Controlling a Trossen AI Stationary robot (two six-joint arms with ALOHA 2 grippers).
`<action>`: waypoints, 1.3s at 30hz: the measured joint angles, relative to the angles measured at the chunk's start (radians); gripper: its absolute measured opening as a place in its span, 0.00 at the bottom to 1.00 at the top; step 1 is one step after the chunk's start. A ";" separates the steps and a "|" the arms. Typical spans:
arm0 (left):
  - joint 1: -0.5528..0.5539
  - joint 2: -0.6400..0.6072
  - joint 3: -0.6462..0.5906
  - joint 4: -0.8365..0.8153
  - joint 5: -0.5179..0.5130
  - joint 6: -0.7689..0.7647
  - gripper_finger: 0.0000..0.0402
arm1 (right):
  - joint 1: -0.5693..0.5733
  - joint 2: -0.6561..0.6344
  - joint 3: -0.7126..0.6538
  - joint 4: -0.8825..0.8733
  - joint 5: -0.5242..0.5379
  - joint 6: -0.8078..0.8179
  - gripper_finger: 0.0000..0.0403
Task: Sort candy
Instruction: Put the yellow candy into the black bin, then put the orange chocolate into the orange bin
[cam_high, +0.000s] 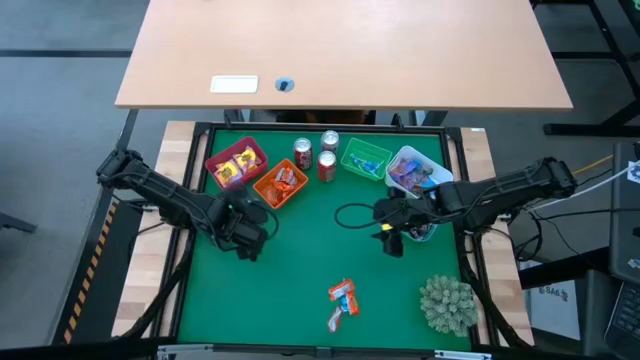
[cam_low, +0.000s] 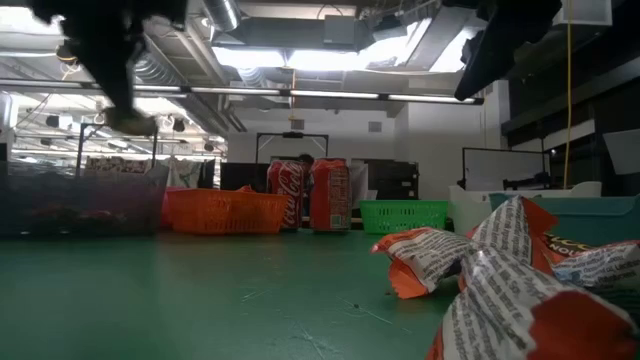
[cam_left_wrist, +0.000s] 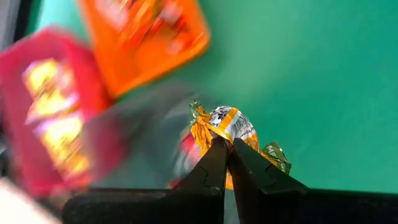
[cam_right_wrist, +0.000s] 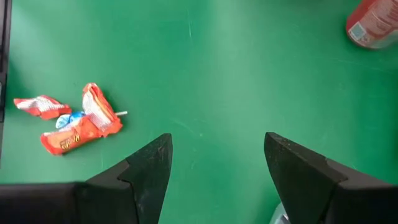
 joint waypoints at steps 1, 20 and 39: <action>0.000 0.000 0.000 -0.045 -0.001 -0.026 0.01 | 0.000 0.002 0.000 0.010 0.000 0.000 0.63; 0.000 0.000 -0.051 -0.191 -0.002 -0.139 0.01 | 0.073 0.159 0.001 0.262 -0.064 -0.027 0.63; 0.056 0.000 -0.133 -0.056 -0.005 -0.141 0.28 | 0.185 0.421 0.000 0.391 -0.065 -0.132 0.63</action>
